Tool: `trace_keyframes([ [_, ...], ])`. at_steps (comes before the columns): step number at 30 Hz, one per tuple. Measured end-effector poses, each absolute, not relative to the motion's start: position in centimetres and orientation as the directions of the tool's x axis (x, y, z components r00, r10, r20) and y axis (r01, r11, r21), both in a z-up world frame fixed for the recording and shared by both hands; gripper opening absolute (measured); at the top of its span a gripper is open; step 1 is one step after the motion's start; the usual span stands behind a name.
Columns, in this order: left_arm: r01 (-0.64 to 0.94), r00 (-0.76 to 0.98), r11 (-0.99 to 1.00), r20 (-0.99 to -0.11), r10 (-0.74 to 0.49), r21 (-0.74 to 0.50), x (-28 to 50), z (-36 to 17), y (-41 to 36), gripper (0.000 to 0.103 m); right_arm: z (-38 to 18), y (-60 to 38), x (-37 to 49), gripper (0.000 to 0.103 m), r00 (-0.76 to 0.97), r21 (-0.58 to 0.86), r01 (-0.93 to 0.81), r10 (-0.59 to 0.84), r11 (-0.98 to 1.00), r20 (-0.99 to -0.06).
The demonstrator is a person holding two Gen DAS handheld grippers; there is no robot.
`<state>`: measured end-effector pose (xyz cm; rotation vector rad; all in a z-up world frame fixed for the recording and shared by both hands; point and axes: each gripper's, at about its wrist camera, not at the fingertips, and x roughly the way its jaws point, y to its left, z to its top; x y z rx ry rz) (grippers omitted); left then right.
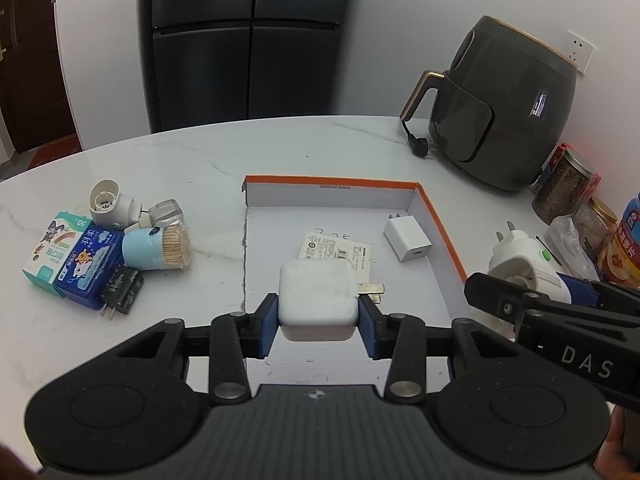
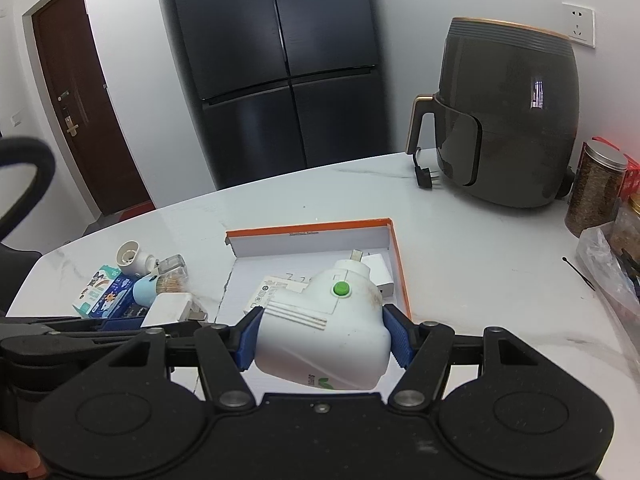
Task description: Organize rigid objects
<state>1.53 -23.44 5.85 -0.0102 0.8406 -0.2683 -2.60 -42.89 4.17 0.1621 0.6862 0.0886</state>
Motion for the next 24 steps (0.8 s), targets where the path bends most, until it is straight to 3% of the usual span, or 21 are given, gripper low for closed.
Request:
trace_keyframes([
  [24, 0.256, 0.647, 0.962, -0.722, -0.245, -0.097, 3.8, 6.5, -24.7, 0.042, 4.4, -43.9, 0.1, 0.076, 0.775, 0.166, -0.022, 0.122, 0.986, -0.619],
])
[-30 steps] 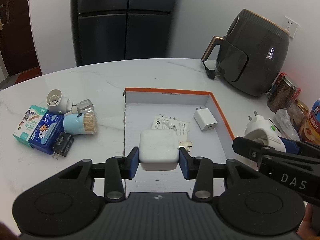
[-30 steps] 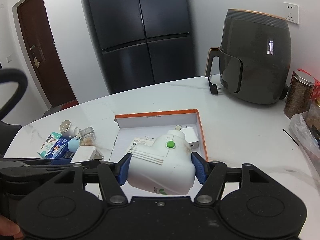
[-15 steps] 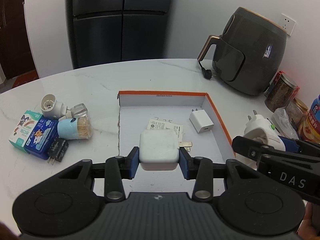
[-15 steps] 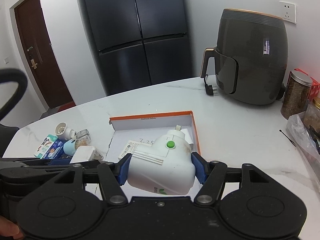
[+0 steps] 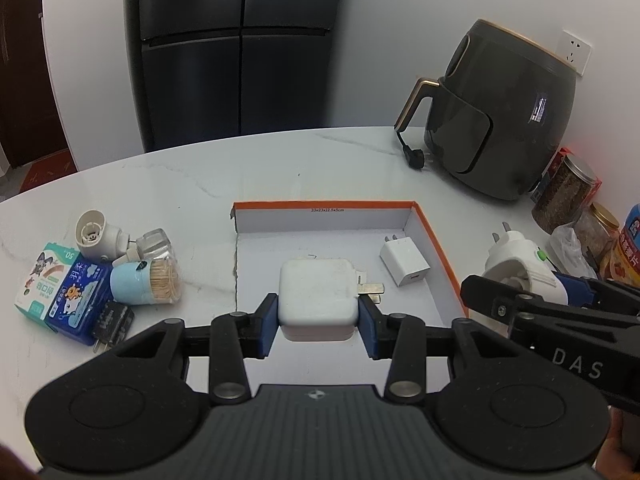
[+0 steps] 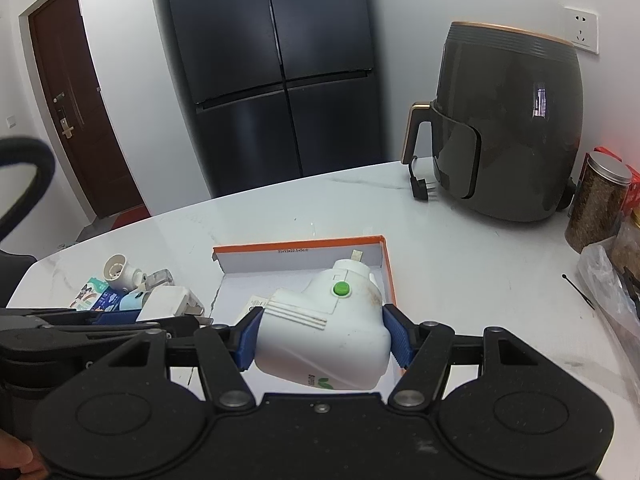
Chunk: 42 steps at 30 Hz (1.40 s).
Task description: Organize rigid objects
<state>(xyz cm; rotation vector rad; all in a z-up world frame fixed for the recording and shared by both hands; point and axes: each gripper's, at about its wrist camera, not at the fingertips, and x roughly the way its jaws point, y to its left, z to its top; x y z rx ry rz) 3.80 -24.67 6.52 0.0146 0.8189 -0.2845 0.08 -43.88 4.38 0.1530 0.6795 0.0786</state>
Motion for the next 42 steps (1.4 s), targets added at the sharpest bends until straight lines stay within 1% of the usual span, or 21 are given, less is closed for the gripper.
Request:
trace_keyframes([
  [23, 0.282, 0.621, 0.954, -0.739, -0.262, -0.101, 5.7, 5.4, -26.2, 0.042, 4.5, -44.6, 4.0, 0.076, 0.765, 0.129, -0.031, 0.107, 0.991, -0.635],
  [42, 0.258, 0.588, 0.956, -0.763, -0.269, -0.138, 7.1, 3.2, -27.6, 0.042, 2.5, -44.6, 8.8, 0.076, 0.716, 0.131, -0.091, 0.156, 0.987, -0.680],
])
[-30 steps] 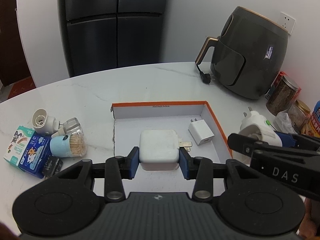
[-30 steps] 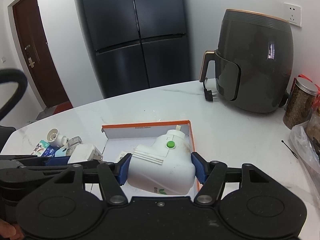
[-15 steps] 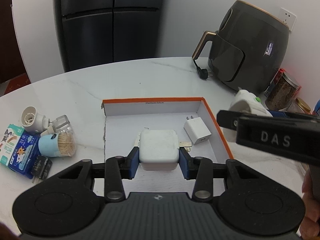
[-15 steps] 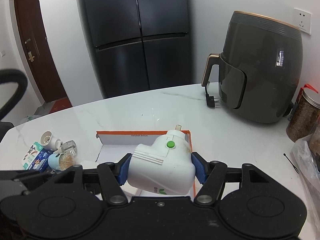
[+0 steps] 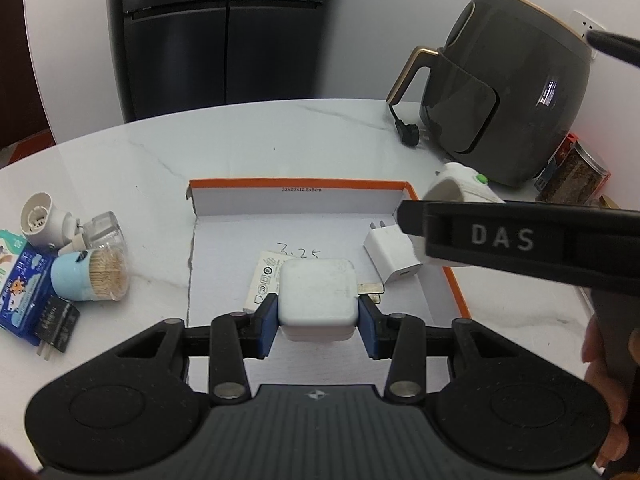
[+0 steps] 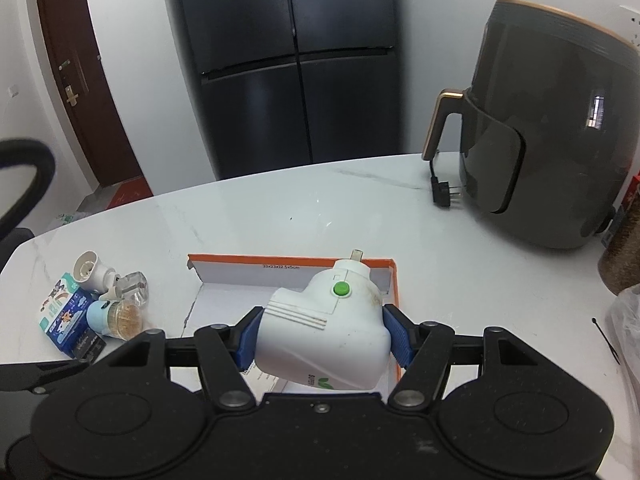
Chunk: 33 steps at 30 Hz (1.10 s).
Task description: Organize rigid objects
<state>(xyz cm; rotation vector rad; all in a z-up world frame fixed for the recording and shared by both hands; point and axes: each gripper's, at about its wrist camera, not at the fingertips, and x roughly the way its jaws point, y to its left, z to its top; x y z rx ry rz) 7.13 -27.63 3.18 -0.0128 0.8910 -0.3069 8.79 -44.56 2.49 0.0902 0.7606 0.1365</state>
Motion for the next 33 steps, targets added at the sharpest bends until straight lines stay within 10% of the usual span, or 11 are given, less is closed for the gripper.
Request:
trace_keyframes([
  [33, 0.239, 0.530, 0.955, -0.800, -0.281, -0.177, 9.2, -0.1, -29.0, 0.042, -1.3, -43.2, 14.0, 0.076, 0.671, 0.103, -0.213, 0.222, 0.972, -0.708],
])
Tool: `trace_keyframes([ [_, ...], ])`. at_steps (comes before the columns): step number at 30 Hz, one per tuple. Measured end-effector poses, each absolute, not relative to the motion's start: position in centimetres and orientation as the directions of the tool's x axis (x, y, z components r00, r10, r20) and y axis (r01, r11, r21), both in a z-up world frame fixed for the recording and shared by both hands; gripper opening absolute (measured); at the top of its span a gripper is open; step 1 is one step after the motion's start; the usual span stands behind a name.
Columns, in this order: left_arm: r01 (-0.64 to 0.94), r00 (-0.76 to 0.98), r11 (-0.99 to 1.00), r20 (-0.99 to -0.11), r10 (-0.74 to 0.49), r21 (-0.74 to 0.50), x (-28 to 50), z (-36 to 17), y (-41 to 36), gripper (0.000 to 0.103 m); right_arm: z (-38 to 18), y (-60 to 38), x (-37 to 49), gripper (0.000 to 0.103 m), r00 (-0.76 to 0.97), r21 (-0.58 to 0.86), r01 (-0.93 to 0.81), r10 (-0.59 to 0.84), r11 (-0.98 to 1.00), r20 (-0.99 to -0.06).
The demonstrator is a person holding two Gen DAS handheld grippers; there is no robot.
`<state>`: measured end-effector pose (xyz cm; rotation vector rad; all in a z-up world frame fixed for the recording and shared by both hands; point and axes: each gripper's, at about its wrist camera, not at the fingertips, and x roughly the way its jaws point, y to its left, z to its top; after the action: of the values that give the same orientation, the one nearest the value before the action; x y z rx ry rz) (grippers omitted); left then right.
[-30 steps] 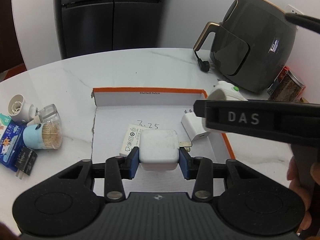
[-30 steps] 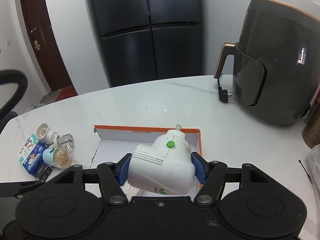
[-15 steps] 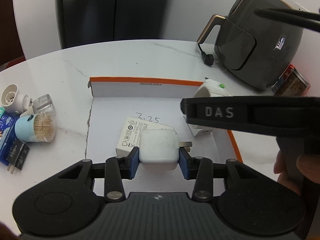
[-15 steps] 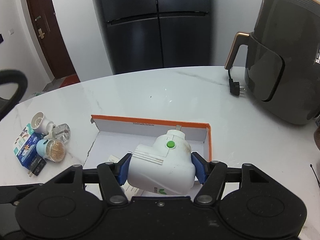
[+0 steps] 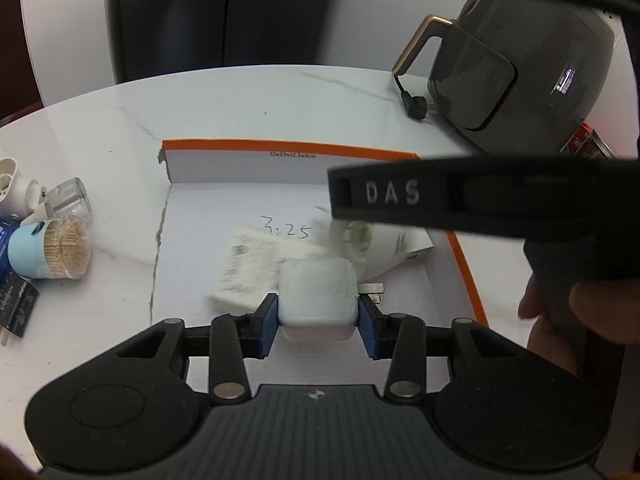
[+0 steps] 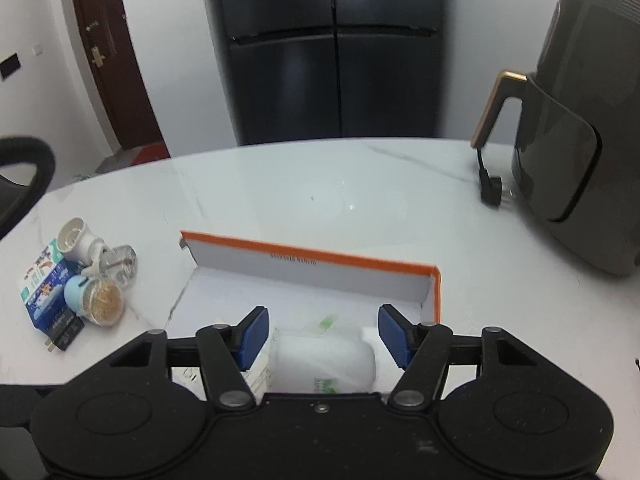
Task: Organize rigid objects
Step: 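Open both grippers to drop the charger and repeller into the box, then move both grippers back toward the cluster of items on the table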
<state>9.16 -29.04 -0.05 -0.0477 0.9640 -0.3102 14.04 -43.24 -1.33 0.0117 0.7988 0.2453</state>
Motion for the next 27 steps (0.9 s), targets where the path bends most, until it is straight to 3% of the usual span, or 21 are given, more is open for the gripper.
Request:
trace_keyframes([
  [14, 0.318, 0.520, 0.921, -0.771, -0.368, -0.225, 8.6, 0.3, -31.4, 0.039, 1.2, -48.5, 11.0, 0.076, 0.734, 0.151, -0.053, 0.140, 0.987, -0.664],
  [21, 0.294, 0.550, 0.933, -0.762, -0.342, -0.207, 7.7, 1.0, -30.3, 0.067, 1.9, -48.2, 8.8, 0.076, 0.745, 0.139, -0.056, 0.135, 0.989, -0.654],
  [27, 0.217, 0.594, 0.962, -0.759, -0.266, -0.167, 7.0, 2.1, -27.7, 0.081, 1.8, -46.4, 7.0, 0.078, 0.738, 0.135, -0.072, 0.144, 0.988, -0.660],
])
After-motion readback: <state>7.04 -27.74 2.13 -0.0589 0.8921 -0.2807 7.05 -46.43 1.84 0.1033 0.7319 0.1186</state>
